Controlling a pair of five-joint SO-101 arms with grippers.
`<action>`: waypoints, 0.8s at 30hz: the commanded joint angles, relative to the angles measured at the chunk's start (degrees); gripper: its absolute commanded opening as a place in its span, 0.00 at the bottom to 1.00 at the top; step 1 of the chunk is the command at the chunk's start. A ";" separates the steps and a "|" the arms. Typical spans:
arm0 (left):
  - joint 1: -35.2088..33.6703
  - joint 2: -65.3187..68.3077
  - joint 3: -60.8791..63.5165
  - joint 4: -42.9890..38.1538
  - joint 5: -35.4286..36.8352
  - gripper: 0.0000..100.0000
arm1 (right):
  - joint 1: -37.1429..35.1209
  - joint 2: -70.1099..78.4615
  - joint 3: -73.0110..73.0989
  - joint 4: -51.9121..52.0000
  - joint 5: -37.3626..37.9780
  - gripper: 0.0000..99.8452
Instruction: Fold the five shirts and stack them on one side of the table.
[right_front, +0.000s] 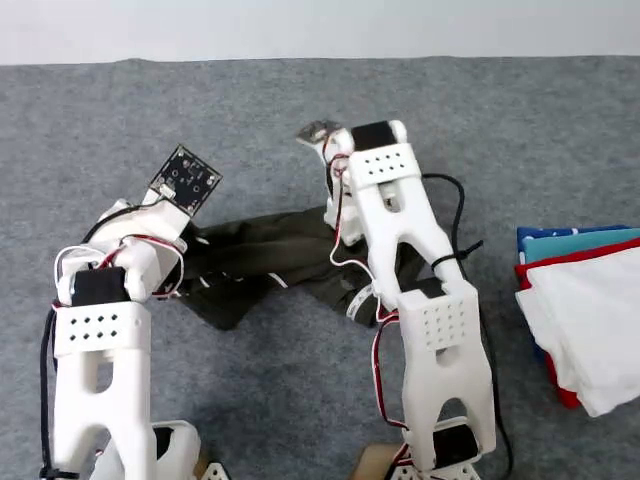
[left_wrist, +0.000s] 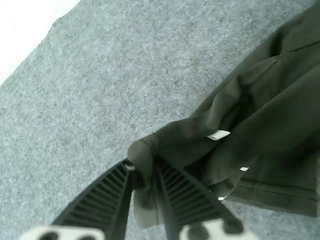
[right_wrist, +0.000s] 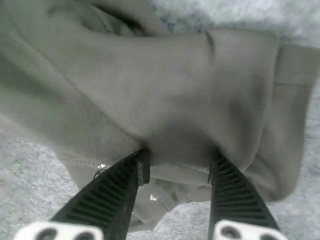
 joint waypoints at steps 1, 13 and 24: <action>0.35 -0.35 -0.40 0.18 0.18 0.00 | 0.04 0.75 -0.26 0.84 -0.18 0.21; 0.35 -0.35 -0.84 0.18 0.18 0.00 | 0.92 1.63 -5.63 1.27 6.51 0.02; 0.00 -0.70 -5.76 0.53 0.53 0.00 | 4.09 -7.08 -10.11 1.98 8.97 0.01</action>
